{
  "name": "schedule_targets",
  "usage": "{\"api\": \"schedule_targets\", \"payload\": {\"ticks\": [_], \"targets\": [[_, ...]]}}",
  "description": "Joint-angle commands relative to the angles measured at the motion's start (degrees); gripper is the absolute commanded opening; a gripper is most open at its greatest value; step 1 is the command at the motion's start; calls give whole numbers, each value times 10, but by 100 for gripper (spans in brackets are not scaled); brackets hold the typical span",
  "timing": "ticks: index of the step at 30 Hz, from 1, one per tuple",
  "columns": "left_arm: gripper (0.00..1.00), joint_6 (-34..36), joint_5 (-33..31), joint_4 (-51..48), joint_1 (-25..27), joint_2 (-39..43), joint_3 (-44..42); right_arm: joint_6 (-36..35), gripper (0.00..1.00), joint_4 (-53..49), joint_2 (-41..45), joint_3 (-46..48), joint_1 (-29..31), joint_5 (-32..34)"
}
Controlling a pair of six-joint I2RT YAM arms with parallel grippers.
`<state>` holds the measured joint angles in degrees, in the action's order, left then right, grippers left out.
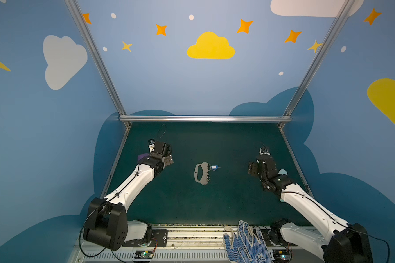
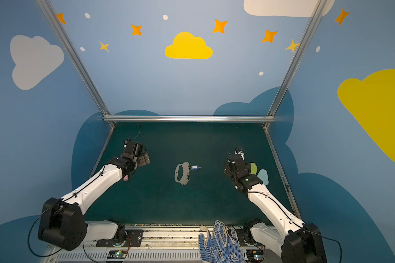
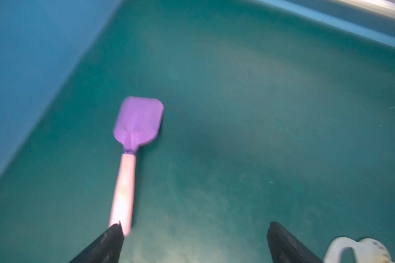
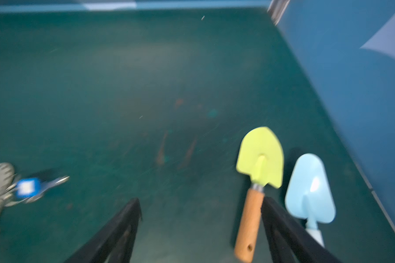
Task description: Put the keys on the keyring
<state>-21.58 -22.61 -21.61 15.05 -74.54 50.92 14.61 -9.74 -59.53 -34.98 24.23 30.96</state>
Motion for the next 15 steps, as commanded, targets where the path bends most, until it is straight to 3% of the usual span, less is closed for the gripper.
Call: {"api": "schedule_targets", "payload": {"ticks": [1, 5, 7, 12, 15], "targets": [[100, 104, -37, 160, -24, 40, -79, -100, 87, 191, 2, 65, -25, 56], [100, 125, 6, 245, -87, 39, -139, -81, 87, 211, -53, 70, -83, 64], [100, 141, 21, 281, -106, 20, -153, -92, 87, 276, -82, 91, -100, 56], [100, 179, 56, 397, -115, -52, -185, -134, 87, 392, -152, 114, -117, 28], [100, 191, 76, 487, -117, -62, -214, -153, 87, 486, -164, 140, -134, -33]]}}
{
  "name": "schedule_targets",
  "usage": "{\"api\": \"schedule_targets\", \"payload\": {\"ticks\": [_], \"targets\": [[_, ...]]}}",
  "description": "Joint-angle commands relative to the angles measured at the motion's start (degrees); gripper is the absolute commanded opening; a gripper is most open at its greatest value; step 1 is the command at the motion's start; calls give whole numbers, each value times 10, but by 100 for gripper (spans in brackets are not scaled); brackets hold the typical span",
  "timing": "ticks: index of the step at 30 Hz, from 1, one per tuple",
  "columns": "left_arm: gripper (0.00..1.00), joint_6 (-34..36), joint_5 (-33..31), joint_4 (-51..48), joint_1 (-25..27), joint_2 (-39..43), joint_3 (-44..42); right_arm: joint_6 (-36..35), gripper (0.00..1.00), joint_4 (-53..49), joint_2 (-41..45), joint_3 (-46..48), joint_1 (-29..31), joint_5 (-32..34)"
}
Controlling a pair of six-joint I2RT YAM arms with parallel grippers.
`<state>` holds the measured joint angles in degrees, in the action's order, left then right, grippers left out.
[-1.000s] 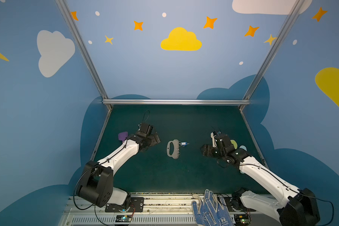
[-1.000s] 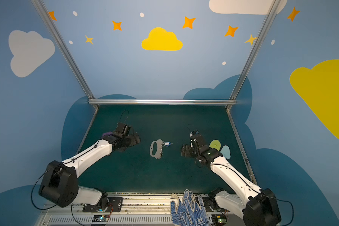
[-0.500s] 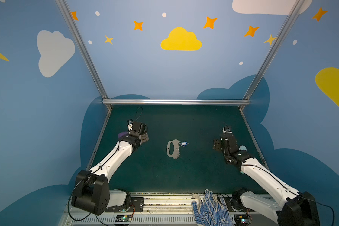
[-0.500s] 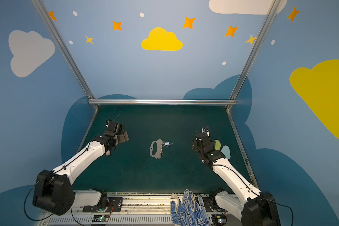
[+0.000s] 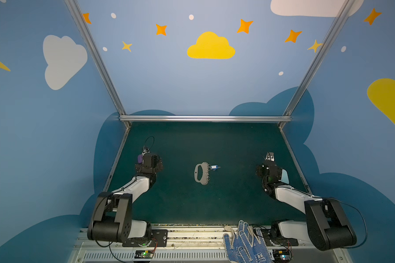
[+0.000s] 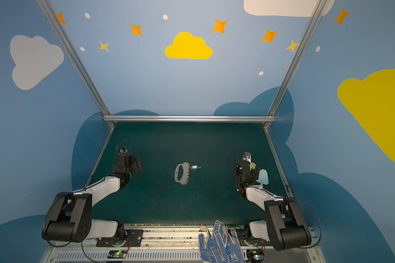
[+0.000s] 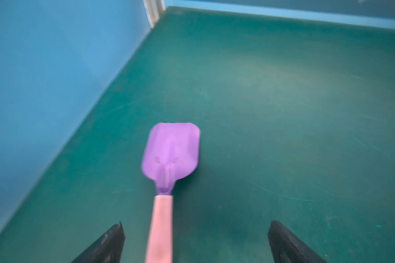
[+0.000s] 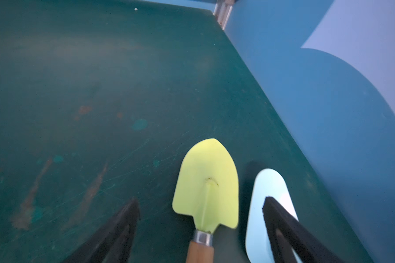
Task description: Put the keys on the keyring
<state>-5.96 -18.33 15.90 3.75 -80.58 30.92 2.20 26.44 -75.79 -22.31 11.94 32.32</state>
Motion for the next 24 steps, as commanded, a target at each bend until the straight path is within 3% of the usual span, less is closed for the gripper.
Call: {"api": "schedule_targets", "payload": {"ticks": [1, 4, 6, 8, 10, 13, 16, 24], "targets": [[100, 51, 51, 150, -4, -5, -27, -30, 87, 158, -2, 22, -25, -89], [100, 59, 79, 289, -6, -48, -90, -11, 87, 208, -40, 32, -67, -197], [100, 50, 87, 346, -7, -73, -102, -10, 87, 268, -95, 43, -80, -230], [100, 59, 120, 246, -22, -58, -66, -27, 87, 336, -139, 37, -79, -260], [100, 42, 156, 240, -46, -66, -55, -24, 89, 178, -102, -13, -80, -268], [100, 51, 140, 245, -38, -61, -61, -26, 91, 247, -122, 7, -84, -280], [100, 53, 127, 248, -31, -60, -64, -23, 91, 182, -105, -13, -86, -281], [100, 52, 127, 244, -32, -59, -62, -25, 91, 177, -109, -17, -91, -301]]}}
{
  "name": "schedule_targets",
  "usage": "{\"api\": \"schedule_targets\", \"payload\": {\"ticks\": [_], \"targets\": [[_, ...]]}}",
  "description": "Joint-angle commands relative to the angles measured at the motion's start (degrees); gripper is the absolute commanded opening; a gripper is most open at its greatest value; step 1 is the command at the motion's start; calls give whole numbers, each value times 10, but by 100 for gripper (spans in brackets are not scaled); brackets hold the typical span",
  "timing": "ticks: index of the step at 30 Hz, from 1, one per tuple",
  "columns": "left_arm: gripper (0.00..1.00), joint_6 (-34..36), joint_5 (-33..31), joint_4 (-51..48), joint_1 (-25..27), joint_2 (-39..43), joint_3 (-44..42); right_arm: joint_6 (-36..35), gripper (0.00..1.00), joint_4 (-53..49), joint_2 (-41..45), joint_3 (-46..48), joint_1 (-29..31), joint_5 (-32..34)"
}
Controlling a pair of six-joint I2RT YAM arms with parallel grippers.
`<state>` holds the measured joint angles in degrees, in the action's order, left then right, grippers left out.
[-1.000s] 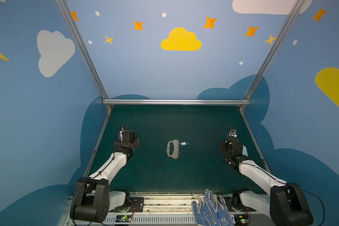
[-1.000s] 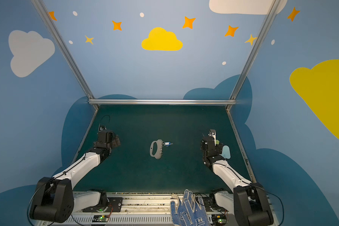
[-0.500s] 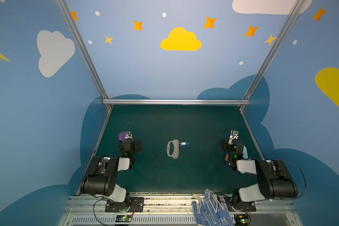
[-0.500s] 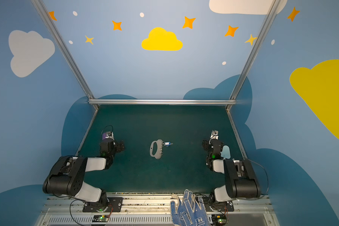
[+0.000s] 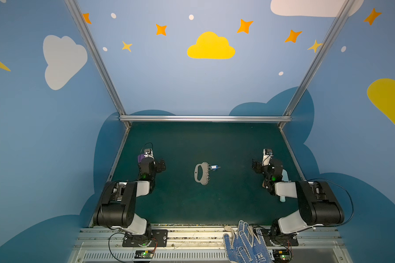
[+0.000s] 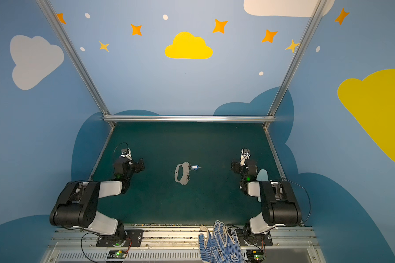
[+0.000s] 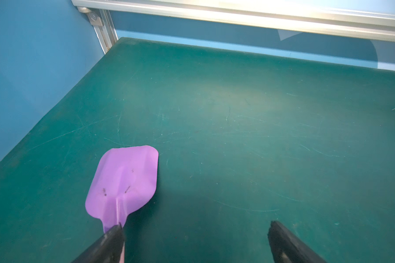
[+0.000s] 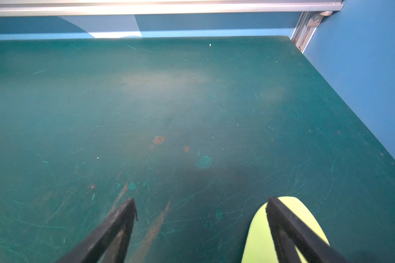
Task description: Put the keys on the keyring
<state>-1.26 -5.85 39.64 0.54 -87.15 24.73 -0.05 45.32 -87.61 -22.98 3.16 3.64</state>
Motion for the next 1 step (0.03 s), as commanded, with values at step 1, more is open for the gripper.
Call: {"api": "schedule_targets", "payload": {"ticks": [1], "targets": [[100, 5, 2, 7, 0, 7, 0, -2, 91, -11, 11, -9, -3, -14]]}}
